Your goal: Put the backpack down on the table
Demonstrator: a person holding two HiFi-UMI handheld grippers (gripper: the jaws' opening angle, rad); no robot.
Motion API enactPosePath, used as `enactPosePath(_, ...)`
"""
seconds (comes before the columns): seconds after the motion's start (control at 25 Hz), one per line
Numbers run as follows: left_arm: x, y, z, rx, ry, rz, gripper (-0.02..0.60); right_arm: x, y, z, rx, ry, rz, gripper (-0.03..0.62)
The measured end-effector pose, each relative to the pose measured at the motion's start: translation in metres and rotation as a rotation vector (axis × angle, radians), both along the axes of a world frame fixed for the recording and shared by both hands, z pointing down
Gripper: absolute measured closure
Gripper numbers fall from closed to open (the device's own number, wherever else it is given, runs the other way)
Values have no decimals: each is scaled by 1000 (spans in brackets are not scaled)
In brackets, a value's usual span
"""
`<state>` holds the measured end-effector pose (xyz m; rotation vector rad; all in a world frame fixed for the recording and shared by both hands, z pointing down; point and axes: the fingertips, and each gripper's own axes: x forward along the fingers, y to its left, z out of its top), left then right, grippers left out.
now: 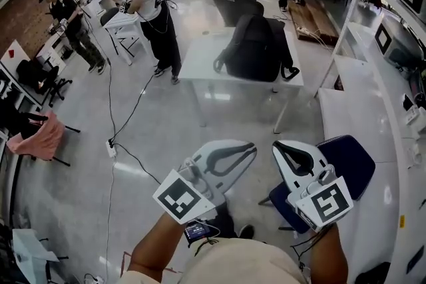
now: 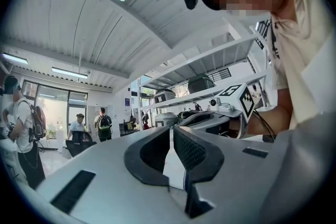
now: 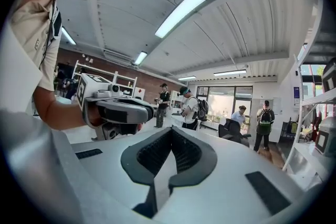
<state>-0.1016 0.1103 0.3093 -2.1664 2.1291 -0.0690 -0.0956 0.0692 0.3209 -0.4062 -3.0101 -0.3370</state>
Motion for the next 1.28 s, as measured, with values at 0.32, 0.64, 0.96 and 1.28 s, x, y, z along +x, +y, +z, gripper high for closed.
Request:
enactPosePath(0.32, 40, 2, 5, -7, 3, -5, 551, 39, 3, 4, 1, 12, 8, 568)
enactPosePath(0.64, 51, 1, 13, -20, 15, 4, 551, 51, 9, 10, -26, 29, 16, 568)
enactPosePath(0.96, 51, 0, 18, -30, 19, -5, 551, 49, -1, 10, -2, 17, 38, 569)
enactPosePath(1.28, 52, -2, 23, -36, 28, -13, 551, 51, -4, 12, -13, 13, 39, 569)
